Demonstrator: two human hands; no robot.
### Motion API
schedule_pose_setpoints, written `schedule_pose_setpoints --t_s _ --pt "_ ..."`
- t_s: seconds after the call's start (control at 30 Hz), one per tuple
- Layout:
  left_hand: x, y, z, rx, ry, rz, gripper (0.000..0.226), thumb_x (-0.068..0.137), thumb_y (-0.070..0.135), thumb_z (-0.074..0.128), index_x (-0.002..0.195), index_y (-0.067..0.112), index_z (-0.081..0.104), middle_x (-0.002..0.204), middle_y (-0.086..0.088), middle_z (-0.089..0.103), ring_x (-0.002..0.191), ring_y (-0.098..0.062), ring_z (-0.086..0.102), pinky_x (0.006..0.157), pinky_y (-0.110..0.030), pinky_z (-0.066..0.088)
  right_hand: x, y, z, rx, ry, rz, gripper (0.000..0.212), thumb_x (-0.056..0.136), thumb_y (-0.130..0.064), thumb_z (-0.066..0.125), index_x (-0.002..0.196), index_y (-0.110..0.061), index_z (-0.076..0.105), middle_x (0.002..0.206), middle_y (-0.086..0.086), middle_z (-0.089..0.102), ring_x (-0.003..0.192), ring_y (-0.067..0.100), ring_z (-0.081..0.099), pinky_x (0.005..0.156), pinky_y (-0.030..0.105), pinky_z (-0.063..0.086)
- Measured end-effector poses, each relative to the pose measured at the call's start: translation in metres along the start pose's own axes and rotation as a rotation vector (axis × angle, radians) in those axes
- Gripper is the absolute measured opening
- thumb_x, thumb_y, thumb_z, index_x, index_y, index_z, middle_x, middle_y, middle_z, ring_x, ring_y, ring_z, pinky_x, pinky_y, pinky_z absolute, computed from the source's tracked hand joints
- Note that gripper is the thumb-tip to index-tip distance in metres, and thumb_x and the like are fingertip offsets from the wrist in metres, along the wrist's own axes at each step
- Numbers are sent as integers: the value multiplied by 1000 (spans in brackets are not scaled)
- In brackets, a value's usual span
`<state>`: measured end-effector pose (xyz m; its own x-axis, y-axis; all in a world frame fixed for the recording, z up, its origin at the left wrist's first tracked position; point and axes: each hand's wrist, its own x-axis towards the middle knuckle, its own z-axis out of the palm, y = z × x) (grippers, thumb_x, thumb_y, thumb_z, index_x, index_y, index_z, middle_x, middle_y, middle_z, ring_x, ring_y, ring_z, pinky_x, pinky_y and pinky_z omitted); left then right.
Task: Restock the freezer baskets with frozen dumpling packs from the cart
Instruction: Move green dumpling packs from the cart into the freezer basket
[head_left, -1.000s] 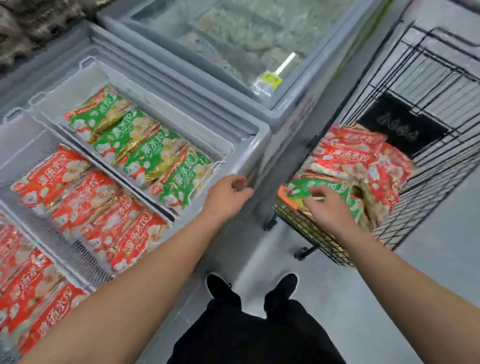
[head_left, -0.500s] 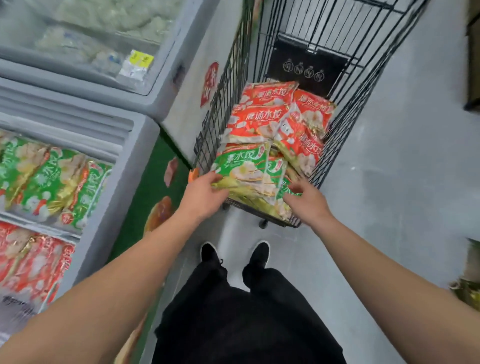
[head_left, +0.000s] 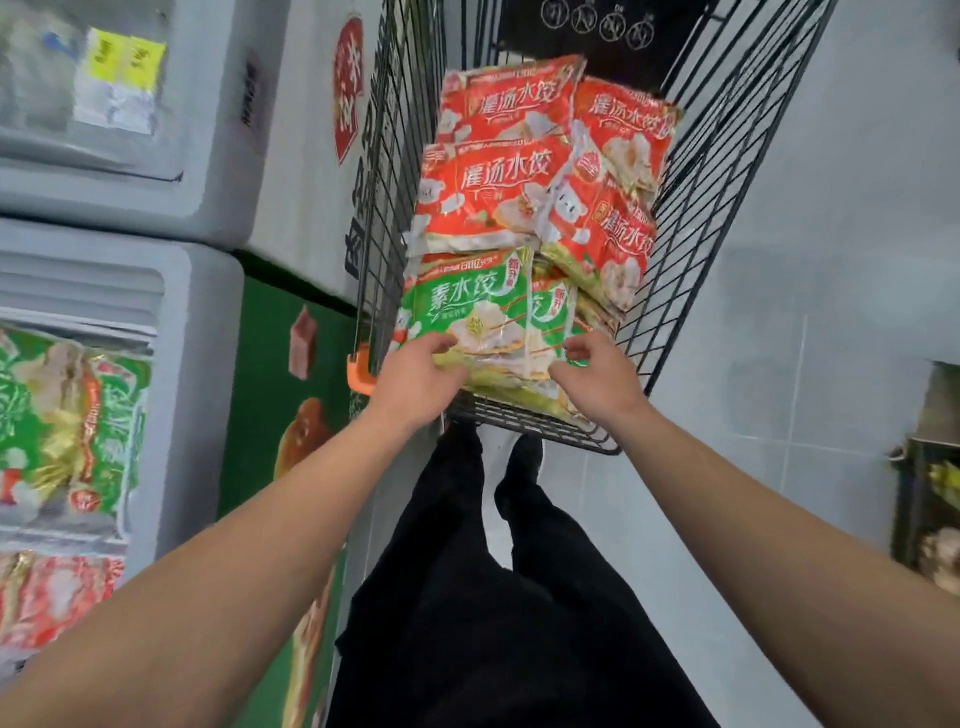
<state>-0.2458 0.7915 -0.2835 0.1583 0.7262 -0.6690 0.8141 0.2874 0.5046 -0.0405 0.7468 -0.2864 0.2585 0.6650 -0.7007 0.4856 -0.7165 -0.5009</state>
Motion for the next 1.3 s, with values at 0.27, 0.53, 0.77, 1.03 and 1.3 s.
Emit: schedule_pose_setpoints --t_s 0.27,0.53,0.77,1.03,1.3 --pt "71 -7 -21 -105 -38 -63 46 95 27 62 140 17 55 141 2 58 122 -21 60 109 -36 43 93 -35 29 78 -2 173 52 93 -25 63 140 -9 46 116 -1 58 104 17 51 85 26 40" --pt "109 -20 -19 -140 -79 -136 42 96 26 61 136 16 57 136 3 60 127 -15 54 100 -22 35 107 -40 66 294 48 197 12 94 -15 54 90 -14 66 74 1 61 62 15 51 55 26 37" --pt "128 -24 -4 -197 -34 -243 41 95 22 61 134 12 55 135 -2 59 117 -17 55 95 -24 38 70 10 31 290 74 297 16 92 -12 54 90 -21 67 93 4 72 86 24 66 76 37 53" --pt "164 -50 17 -476 -43 -588 24 93 15 53 113 8 65 107 -9 73 95 -27 70 90 -44 58 94 39 18 321 91 370 22 83 -21 57 76 -34 73 97 2 75 97 29 70 90 53 56" --pt "137 -49 17 -682 -7 -572 16 94 6 56 81 15 57 88 -13 69 79 -29 69 64 -35 53 86 37 3 301 159 310 22 88 -8 53 77 -18 68 95 13 73 80 24 63 73 38 53"
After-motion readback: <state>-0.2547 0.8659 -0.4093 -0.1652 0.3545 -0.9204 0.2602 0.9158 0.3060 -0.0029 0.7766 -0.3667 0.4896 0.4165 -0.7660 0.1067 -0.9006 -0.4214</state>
